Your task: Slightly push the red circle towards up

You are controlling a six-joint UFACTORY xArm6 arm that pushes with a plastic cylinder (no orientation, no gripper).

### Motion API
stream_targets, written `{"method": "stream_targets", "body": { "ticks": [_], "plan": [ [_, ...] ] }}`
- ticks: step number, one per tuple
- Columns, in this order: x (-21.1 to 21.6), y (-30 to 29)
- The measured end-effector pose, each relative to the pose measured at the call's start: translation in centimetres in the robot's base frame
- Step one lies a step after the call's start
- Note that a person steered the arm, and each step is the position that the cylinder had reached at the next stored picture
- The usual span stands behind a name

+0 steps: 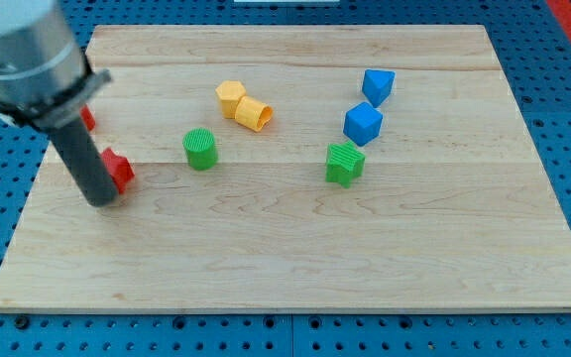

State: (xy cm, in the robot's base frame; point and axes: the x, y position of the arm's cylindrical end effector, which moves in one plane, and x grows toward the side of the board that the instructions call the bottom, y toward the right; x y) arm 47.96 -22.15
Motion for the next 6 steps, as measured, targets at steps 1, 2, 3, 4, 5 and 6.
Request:
{"method": "stream_targets", "body": {
  "ticks": [1,2,3,4,5,6],
  "plan": [
    [-2.4,-4.8],
    [-1.8,-5.8],
    [-6.8,-8.0],
    [-8.2,-6.3],
    [-10.9,-4.0],
    [-11.0,-3.7]
  ]
}}
